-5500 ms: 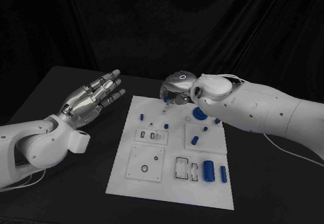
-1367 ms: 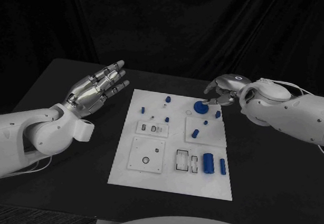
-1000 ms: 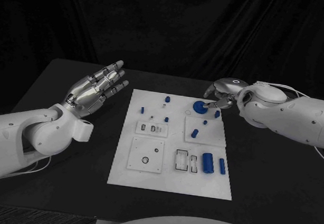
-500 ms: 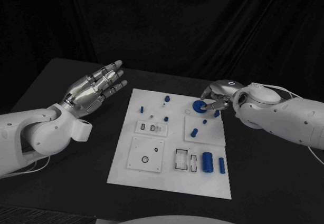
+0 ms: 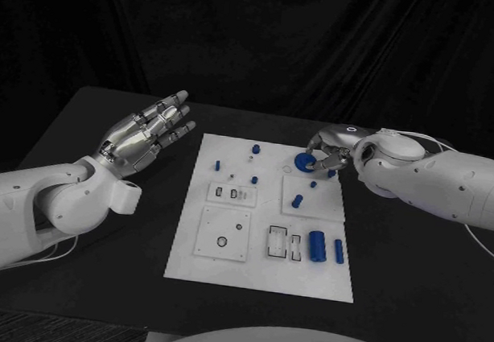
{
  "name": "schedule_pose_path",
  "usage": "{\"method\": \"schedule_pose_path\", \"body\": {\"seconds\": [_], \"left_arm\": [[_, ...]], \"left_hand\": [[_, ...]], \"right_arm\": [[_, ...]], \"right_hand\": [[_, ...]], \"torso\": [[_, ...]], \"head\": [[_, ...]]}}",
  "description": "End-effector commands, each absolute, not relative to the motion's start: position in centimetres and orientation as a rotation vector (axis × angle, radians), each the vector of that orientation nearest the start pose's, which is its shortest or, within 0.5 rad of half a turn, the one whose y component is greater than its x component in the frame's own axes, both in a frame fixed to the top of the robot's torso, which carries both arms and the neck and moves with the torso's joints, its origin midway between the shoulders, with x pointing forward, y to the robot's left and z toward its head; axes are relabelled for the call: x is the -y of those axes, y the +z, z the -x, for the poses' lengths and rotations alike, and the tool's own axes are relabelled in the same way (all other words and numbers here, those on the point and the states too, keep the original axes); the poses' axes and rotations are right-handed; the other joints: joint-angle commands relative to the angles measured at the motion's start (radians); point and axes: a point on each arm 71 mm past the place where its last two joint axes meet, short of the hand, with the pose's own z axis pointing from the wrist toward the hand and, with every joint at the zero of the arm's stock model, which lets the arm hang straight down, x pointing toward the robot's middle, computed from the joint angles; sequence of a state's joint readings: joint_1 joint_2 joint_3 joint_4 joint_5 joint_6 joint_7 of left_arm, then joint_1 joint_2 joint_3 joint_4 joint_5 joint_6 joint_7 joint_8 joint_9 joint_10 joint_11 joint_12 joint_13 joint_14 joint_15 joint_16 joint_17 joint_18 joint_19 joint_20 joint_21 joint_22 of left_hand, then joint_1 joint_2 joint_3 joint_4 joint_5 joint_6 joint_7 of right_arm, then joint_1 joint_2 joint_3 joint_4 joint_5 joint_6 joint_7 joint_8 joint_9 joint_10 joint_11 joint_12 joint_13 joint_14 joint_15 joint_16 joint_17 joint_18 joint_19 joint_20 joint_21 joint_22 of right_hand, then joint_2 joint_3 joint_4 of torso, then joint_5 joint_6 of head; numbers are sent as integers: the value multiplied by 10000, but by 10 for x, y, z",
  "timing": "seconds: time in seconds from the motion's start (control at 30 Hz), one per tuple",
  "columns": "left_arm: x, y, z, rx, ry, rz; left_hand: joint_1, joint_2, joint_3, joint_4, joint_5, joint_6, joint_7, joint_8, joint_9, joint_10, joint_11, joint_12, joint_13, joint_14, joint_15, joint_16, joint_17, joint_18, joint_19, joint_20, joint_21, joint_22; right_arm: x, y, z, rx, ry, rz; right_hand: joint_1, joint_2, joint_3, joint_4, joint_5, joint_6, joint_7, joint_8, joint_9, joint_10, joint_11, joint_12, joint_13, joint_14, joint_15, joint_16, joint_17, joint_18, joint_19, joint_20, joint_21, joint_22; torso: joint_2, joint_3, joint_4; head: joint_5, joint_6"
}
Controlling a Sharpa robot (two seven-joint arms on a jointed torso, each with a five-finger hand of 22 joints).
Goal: Assemble the parts on the task board
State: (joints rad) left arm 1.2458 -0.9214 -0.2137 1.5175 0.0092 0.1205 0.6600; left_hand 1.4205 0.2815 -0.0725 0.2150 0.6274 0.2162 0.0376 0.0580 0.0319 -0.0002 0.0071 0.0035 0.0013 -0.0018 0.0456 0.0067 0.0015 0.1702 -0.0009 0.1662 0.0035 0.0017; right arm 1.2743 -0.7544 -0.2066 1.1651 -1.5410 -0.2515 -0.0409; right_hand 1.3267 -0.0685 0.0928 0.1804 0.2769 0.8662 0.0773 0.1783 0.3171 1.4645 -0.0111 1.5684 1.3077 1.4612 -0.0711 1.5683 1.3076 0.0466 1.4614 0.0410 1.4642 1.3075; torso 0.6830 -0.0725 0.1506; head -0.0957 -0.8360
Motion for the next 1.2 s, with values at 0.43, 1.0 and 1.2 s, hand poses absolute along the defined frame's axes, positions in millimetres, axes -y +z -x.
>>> {"method": "schedule_pose_path", "body": {"seconds": [0.43, 1.0, 1.2], "left_arm": [[-233, -198, -461, -14414, -19838, 9510], [-236, -198, -460, -14448, -19741, 9559], [-234, -198, -461, -14483, -19768, 9551]], "left_hand": [[-13, 48, 69, 8, 33, 21, -10, 62, 12, 2, 56, -35, -13, 18, 86, -67, -15, 107, 9, 96, -35, -17], [-18, 57, 99, 14, 35, 37, -3, 70, 15, 2, 63, -35, -13, 18, 106, -67, -15, 108, 9, 111, -35, -17], [-22, 54, 113, 17, 35, 34, -4, 70, 14, 2, 67, -35, -13, 18, 122, -67, -15, 108, 9, 119, -35, -17]], "right_arm": [[266, -230, -532, -17745, 3280, 3078], [243, -195, -528, -16722, 4368, 2986], [222, -187, -529, -16789, 4892, 3136]], "right_hand": [[314, 35, 321, -599, 2220, -159, -28, 1103, 1222, 1062, -8, 24, 2631, 1096, -94, 25, 2632, -112, 272, -86, -67, 1864], [-27, -71, 458, -467, 2944, -91, -37, 1553, 1628, 1062, -21, 24, 2631, 1096, -60, 25, 2632, -200, 497, -68, 211, 2075], [-46, -68, 474, -454, 2901, -63, -33, 1582, 1649, 1062, -12, 24, 2631, 1096, -47, 25, 2632, -206, 511, -59, 229, 2089]], "torso": [[8, 3, 8], [3, -8, -29], [-7, -8, 15]], "head": [[17, -17], [75, -5], [33, -4]]}}
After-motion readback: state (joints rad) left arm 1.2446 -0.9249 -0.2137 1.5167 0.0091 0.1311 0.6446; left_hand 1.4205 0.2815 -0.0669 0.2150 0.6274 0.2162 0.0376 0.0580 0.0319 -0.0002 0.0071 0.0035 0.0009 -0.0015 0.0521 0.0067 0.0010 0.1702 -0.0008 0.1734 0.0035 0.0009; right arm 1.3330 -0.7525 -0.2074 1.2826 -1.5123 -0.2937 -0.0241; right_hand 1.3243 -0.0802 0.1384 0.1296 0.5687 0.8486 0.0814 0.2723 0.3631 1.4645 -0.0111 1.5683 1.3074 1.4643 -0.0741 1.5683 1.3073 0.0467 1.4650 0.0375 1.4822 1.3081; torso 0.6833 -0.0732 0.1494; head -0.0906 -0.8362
